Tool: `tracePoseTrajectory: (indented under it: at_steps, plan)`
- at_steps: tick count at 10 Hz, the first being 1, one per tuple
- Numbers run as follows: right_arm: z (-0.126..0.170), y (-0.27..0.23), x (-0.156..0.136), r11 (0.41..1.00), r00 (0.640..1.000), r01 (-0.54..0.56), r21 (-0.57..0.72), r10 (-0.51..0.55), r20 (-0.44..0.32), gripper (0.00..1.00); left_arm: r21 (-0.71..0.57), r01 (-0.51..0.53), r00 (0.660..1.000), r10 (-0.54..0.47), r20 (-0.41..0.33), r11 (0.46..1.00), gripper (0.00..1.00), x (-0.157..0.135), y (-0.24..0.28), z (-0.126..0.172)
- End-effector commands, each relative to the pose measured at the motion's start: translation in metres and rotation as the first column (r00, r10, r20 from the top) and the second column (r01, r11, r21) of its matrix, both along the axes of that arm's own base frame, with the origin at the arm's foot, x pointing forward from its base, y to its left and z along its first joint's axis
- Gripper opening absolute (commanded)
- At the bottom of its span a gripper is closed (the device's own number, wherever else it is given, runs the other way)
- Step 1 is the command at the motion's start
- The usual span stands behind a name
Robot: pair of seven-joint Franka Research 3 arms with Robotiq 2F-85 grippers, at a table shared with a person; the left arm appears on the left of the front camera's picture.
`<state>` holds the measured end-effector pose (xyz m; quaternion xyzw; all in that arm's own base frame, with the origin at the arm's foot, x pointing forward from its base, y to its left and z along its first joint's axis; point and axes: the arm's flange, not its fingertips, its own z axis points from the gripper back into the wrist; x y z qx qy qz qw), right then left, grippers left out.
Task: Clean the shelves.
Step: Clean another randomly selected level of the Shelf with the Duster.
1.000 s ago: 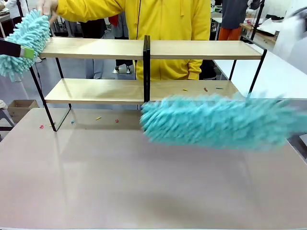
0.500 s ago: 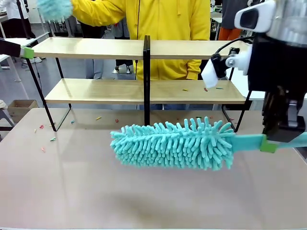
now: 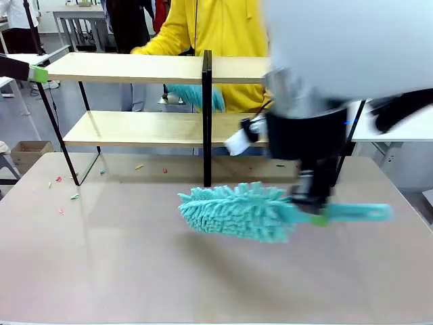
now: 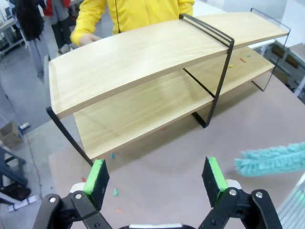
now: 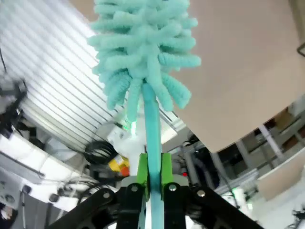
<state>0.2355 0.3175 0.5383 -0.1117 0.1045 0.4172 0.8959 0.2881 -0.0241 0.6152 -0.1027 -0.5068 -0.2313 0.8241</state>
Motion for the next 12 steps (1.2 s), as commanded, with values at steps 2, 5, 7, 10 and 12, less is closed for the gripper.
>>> tracePoseTrajectory:
  at_steps: [2,5,7,10,12]
  plan:
    - [-0.006,0.069,0.042,0.981,0.982,0.182,0.071,-0.185,0.045,0.07,0.016,0.007,1.000,-0.008,0.009,1.000,1.00,0.001,0.002,0.002]
    - [-0.017,0.087,0.039,0.978,0.979,0.204,0.042,-0.204,-0.014,0.07,0.016,0.007,1.000,-0.008,0.009,1.000,1.00,0.001,0.002,0.002]
    - [-0.025,0.094,0.051,0.969,0.974,0.225,0.106,-0.227,0.006,0.12,0.016,0.007,1.000,-0.008,0.009,1.000,1.00,0.001,0.002,0.002]
    - [-0.063,0.121,0.083,0.952,0.957,0.236,0.193,-0.262,0.126,0.12,0.016,0.007,1.000,-0.008,0.009,1.000,1.00,0.001,0.002,0.002]
    - [-0.075,0.134,0.105,0.930,0.922,0.296,0.217,-0.337,0.189,0.12,0.016,0.007,1.000,-0.008,0.009,1.000,1.00,0.001,0.002,0.002]
